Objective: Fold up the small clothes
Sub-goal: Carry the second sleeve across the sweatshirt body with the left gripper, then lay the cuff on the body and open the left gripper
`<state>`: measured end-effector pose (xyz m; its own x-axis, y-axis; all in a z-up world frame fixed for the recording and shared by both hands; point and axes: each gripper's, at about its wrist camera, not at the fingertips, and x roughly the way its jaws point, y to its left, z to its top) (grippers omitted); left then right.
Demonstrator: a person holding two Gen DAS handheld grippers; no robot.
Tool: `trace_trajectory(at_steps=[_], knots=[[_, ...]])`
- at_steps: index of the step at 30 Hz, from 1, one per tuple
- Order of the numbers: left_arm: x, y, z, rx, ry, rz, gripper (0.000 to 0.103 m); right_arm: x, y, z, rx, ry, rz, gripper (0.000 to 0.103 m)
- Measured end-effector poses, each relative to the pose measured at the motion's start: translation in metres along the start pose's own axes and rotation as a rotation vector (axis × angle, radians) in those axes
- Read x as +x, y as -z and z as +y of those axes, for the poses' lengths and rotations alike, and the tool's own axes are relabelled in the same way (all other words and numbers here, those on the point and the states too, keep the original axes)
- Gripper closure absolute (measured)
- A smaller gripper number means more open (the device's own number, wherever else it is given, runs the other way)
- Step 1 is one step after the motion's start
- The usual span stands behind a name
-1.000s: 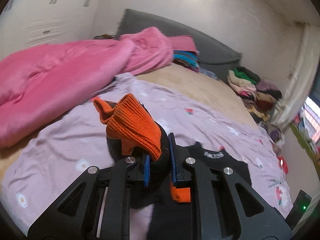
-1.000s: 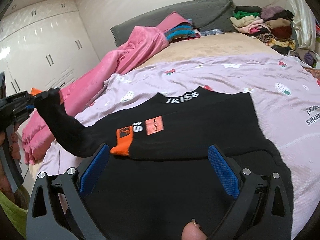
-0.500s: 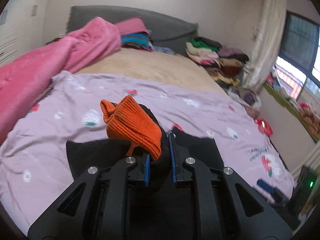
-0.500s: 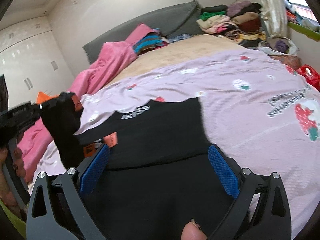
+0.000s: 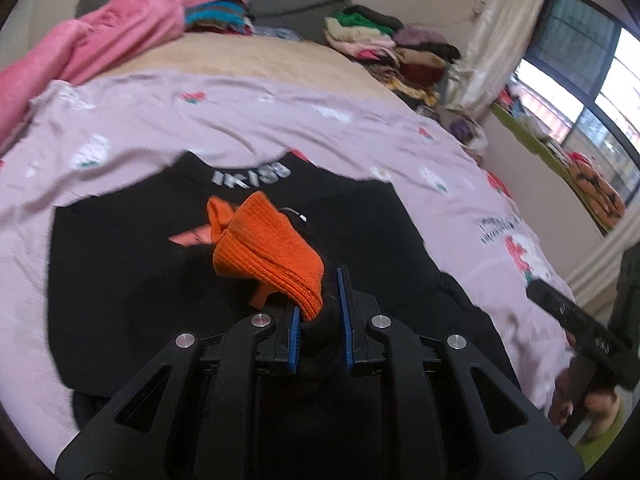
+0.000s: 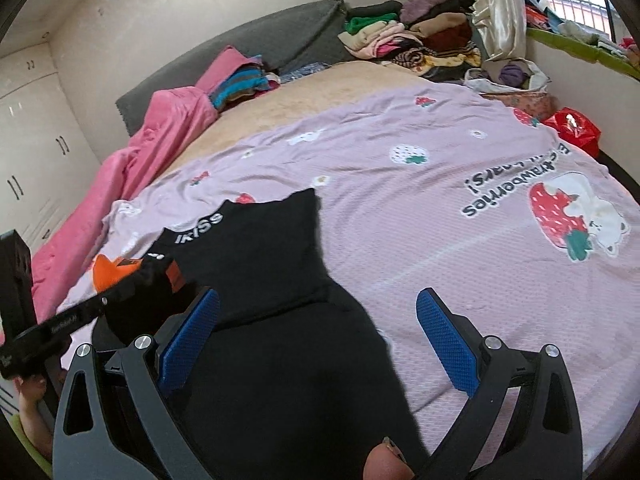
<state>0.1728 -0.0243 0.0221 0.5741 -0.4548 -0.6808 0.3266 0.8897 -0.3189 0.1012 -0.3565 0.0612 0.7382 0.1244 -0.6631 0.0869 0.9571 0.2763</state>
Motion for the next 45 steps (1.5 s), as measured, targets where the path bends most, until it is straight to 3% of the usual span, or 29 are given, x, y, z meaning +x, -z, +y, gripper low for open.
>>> trace_trajectory(at_steps=[3,5,7,9,12,16,18,22,24,28,30,31,33,34,40,45], knots=[[0.01,0.01,-0.009,0.051,0.032,0.031,0.092,0.003,0.0,-0.004,0.007,0.028,0.011,0.005],[0.014,0.015,-0.014,0.073,0.038,0.04,0.084,0.005,0.001,-0.005,0.007,0.046,0.017,0.005],[0.019,0.021,-0.018,0.095,0.06,0.06,0.065,0.008,-0.001,-0.005,0.007,0.057,0.021,0.005],[0.021,0.026,-0.022,0.115,0.089,0.073,0.053,0.01,-0.001,-0.004,0.003,0.065,0.026,0.005],[0.015,0.03,-0.022,0.132,0.104,0.06,0.044,0.018,0.0,0.002,-0.003,0.061,0.041,0.005],[0.0,0.022,-0.005,0.083,0.133,0.014,0.033,0.034,0.003,0.017,-0.002,0.002,0.094,0.005],[-0.01,0.017,0.008,0.051,0.112,-0.021,0.033,0.043,0.006,0.03,-0.022,-0.032,0.118,0.005],[-0.025,0.007,0.045,-0.029,-0.021,-0.087,0.024,0.066,0.016,0.068,-0.111,-0.084,0.177,0.006],[-0.031,0.006,0.063,-0.066,-0.091,-0.111,0.021,0.077,0.019,0.084,-0.149,-0.103,0.192,0.017],[-0.042,0.002,0.098,-0.141,-0.222,-0.143,0.018,0.103,0.021,0.097,-0.173,-0.096,0.225,0.028],[-0.05,0.0,0.114,-0.182,-0.254,-0.165,0.016,0.114,0.025,0.1,-0.18,-0.094,0.248,0.051],[-0.054,0.0,0.121,-0.207,-0.267,-0.177,0.016,0.116,0.027,0.101,-0.191,-0.087,0.245,0.057],[-0.062,0.0,0.134,-0.245,-0.283,-0.192,0.015,0.113,0.028,0.105,-0.207,-0.11,0.231,0.085],[-0.067,0.0,0.141,-0.268,-0.292,-0.199,0.015,0.11,0.027,0.108,-0.223,-0.128,0.217,0.092],[-0.081,0.007,0.179,-0.409,-0.296,-0.204,0.015,0.07,-0.001,0.137,-0.332,-0.193,0.06,0.095],[-0.087,0.008,0.179,-0.407,-0.297,-0.216,0.015,0.045,-0.034,0.155,-0.404,-0.225,-0.033,0.095]])
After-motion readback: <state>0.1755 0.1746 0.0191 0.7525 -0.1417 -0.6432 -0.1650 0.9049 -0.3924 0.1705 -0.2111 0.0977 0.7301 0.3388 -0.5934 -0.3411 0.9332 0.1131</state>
